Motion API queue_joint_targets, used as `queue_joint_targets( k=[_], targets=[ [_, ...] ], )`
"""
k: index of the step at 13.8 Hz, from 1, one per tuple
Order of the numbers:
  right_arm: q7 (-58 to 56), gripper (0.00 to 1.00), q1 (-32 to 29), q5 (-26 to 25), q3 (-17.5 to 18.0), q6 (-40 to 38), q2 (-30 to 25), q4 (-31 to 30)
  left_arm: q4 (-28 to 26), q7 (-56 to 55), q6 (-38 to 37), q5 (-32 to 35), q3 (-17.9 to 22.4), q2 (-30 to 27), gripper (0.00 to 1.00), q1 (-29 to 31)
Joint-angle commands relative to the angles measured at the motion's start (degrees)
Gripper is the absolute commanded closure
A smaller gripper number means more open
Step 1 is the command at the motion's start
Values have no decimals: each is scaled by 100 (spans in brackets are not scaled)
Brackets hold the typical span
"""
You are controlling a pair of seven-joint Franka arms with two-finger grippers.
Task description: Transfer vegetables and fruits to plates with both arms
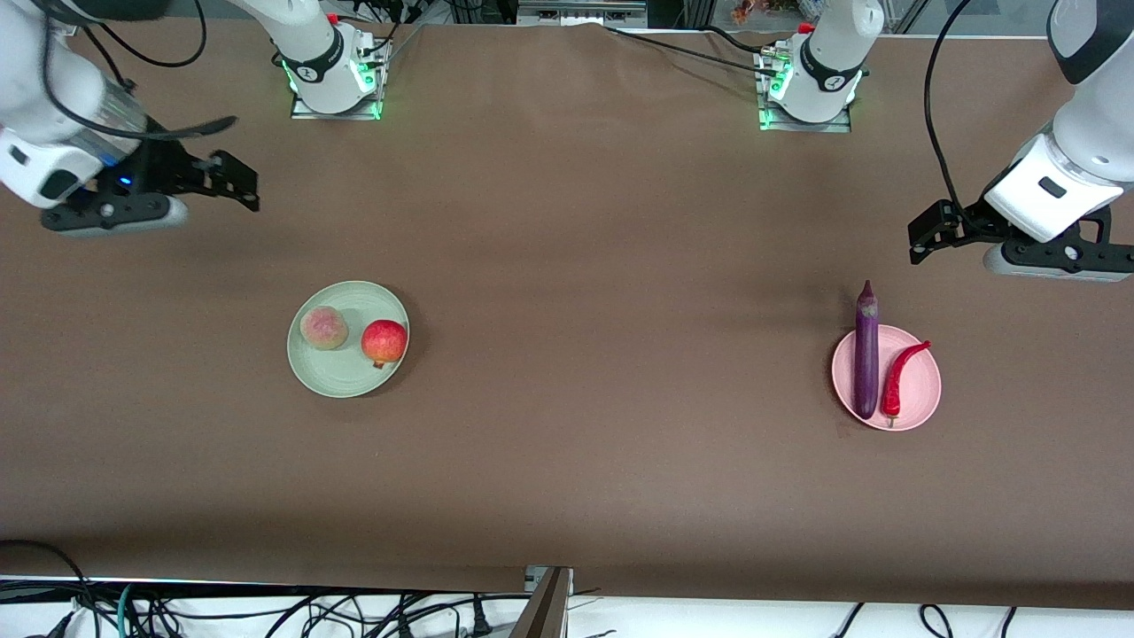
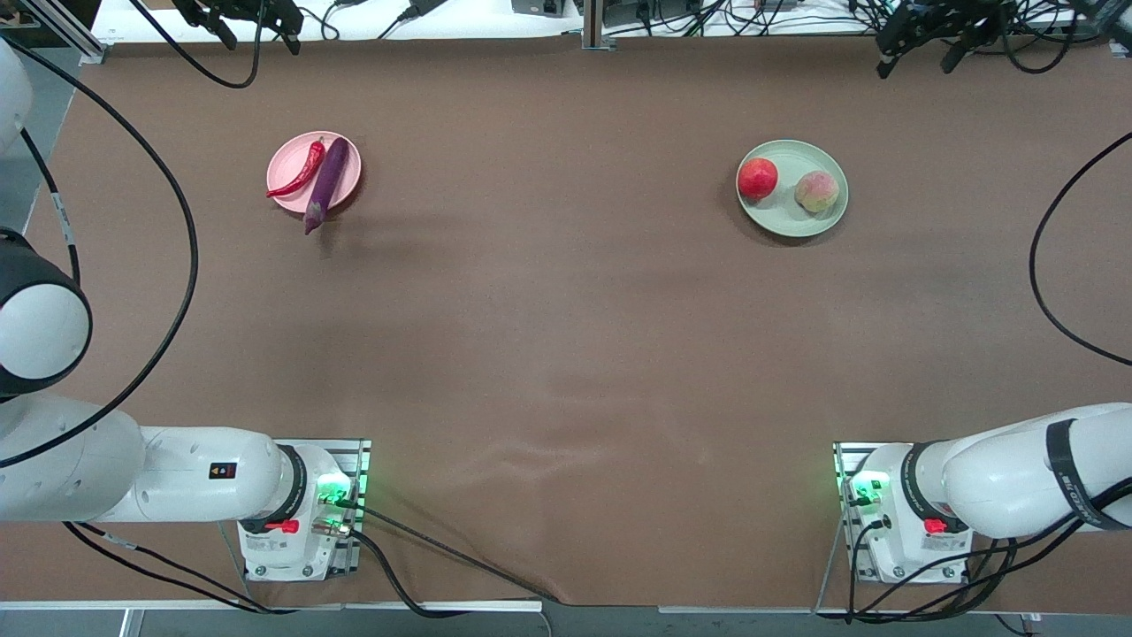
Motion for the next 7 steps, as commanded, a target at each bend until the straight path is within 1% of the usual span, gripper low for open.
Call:
queue_joint_targets(
  k=[1, 5, 7],
  targets=[
    [-16, 0, 17, -78, 39, -370, 158, 404, 124, 122, -127, -31, 15, 23, 0, -31],
    [37, 0, 26, -87, 48, -317, 237, 439, 124, 131, -127, -31, 6, 23, 0, -40],
    [-7, 0, 26, -96, 57, -344, 325, 623, 124, 131, -127, -31, -3, 23, 0, -40]
  ],
)
